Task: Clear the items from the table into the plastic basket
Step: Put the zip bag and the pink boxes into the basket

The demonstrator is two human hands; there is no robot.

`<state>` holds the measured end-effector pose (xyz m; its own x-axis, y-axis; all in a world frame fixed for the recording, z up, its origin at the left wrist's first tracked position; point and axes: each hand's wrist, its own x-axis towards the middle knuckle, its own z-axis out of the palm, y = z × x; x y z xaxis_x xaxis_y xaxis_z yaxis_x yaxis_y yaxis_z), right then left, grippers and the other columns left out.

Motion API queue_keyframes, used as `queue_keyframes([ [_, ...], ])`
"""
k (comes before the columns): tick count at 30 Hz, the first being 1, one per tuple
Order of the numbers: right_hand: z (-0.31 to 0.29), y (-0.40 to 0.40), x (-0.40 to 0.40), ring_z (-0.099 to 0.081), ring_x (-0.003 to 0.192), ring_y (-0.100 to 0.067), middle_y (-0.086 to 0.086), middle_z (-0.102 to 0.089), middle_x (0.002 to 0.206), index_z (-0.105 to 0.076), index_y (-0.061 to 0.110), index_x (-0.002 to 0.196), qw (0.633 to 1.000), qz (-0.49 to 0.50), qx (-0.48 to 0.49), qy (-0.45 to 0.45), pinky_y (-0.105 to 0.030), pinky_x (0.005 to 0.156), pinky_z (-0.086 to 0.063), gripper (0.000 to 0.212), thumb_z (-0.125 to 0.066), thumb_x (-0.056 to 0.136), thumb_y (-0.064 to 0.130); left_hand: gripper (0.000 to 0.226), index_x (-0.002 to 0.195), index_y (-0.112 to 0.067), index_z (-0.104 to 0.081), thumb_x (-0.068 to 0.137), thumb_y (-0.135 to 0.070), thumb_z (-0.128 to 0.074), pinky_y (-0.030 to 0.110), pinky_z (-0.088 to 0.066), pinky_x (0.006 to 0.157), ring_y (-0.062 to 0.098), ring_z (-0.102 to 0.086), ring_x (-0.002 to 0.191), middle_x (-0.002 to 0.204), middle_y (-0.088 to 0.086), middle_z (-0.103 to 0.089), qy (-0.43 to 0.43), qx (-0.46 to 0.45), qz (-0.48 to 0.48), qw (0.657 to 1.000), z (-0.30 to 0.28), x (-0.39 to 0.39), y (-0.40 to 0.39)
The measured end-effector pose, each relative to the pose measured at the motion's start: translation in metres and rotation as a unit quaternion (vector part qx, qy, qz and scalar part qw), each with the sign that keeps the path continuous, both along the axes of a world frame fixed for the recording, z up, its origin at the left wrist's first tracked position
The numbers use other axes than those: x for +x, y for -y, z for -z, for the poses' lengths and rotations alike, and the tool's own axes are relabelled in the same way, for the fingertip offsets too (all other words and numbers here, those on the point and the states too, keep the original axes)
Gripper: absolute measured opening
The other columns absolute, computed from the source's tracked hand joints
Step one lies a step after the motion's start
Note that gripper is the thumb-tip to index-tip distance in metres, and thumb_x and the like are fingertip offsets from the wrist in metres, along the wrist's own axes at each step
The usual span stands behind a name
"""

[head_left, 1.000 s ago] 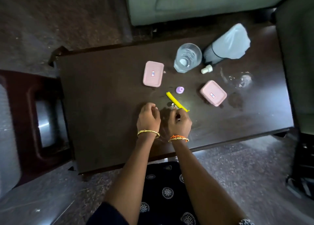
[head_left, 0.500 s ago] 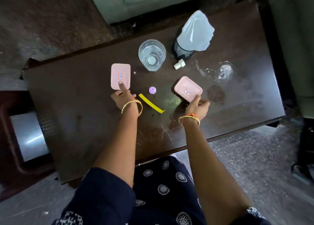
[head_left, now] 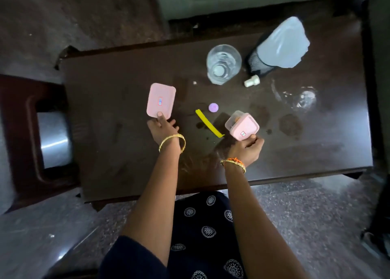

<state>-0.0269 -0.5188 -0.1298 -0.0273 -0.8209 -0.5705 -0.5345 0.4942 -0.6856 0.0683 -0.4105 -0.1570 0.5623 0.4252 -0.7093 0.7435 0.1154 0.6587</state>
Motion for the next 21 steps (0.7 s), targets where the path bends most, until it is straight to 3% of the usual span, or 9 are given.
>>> queue_keyframes([
  [2, 0.010, -0.024, 0.001, -0.056, 0.102, -0.040, -0.028, -0.058, 0.113, -0.052, -0.005, 0.109, 0.997, -0.040, -0.058, -0.033, -0.031, 0.082, -0.044, 0.024, -0.038, 0.099, 0.011, 0.030, 0.118, -0.008, -0.040, 0.099, -0.031, -0.039, 0.041, -0.056, 0.075, 0.030, -0.067, 0.092, 0.123, 0.018, -0.056, 0.006, 0.012, 0.003, 1.000, -0.001, -0.012, -0.026],
  [5, 0.008, -0.077, 0.019, -0.059, 0.089, -0.036, -0.024, -0.064, 0.096, -0.057, -0.006, 0.096, 0.983, -0.133, -0.127, -0.009, -0.015, 0.065, -0.029, 0.018, -0.043, 0.096, 0.006, 0.021, 0.102, -0.015, -0.039, 0.099, -0.035, -0.037, 0.028, -0.053, 0.058, 0.023, -0.067, 0.077, 0.110, 0.009, -0.059, 0.019, 0.052, -0.009, 0.998, -0.003, -0.027, -0.078],
  [8, 0.007, -0.119, 0.039, -0.058, 0.086, -0.038, -0.026, -0.063, 0.092, -0.058, -0.007, 0.095, 0.955, -0.243, -0.167, 0.028, -0.019, 0.068, -0.032, 0.019, -0.045, 0.094, 0.007, 0.021, 0.101, -0.018, -0.040, 0.098, -0.039, -0.038, 0.024, -0.050, 0.055, 0.021, -0.067, 0.078, 0.109, 0.005, -0.061, 0.043, 0.108, 0.018, 0.993, -0.017, -0.031, -0.119],
  [12, -0.013, -0.191, 0.083, -0.057, 0.080, -0.035, -0.024, -0.061, 0.088, -0.061, -0.008, 0.092, 0.905, -0.366, -0.190, 0.100, -0.021, 0.066, -0.034, 0.019, -0.048, 0.093, 0.007, 0.025, 0.100, -0.008, -0.045, 0.098, -0.032, -0.040, 0.046, -0.057, 0.074, 0.026, -0.066, 0.083, 0.102, 0.010, -0.065, 0.115, 0.194, -0.022, 0.974, -0.050, -0.017, -0.184],
  [14, -0.029, -0.224, 0.109, -0.057, 0.080, -0.029, -0.021, -0.062, 0.090, -0.062, -0.006, 0.094, 0.886, -0.393, -0.205, 0.136, -0.026, 0.069, -0.041, 0.019, -0.049, 0.094, 0.008, 0.026, 0.097, -0.007, -0.047, 0.097, -0.032, -0.041, 0.050, -0.056, 0.075, 0.033, -0.064, 0.085, 0.094, 0.011, -0.063, 0.157, 0.233, -0.071, 0.957, -0.071, -0.006, -0.214],
  [18, -0.060, -0.278, 0.156, -0.058, 0.078, -0.020, -0.018, -0.065, 0.091, -0.063, -0.002, 0.096, 0.838, -0.453, -0.215, 0.213, -0.027, 0.070, -0.045, 0.021, -0.049, 0.094, 0.012, 0.038, 0.097, 0.001, -0.052, 0.093, -0.035, -0.041, 0.033, -0.049, 0.070, 0.033, -0.063, 0.082, 0.091, 0.015, -0.066, 0.222, 0.291, -0.154, 0.918, -0.105, 0.019, -0.270],
  [21, -0.078, -0.310, 0.183, -0.066, 0.077, -0.025, -0.018, -0.067, 0.092, -0.063, 0.001, 0.099, 0.806, -0.520, -0.165, 0.230, -0.034, 0.068, -0.056, 0.022, -0.049, 0.095, 0.017, 0.025, 0.081, -0.011, -0.048, 0.094, -0.033, -0.048, 0.026, -0.046, 0.066, 0.029, -0.063, 0.081, 0.084, 0.010, -0.064, 0.196, 0.273, -0.215, 0.917, -0.114, 0.037, -0.312],
])
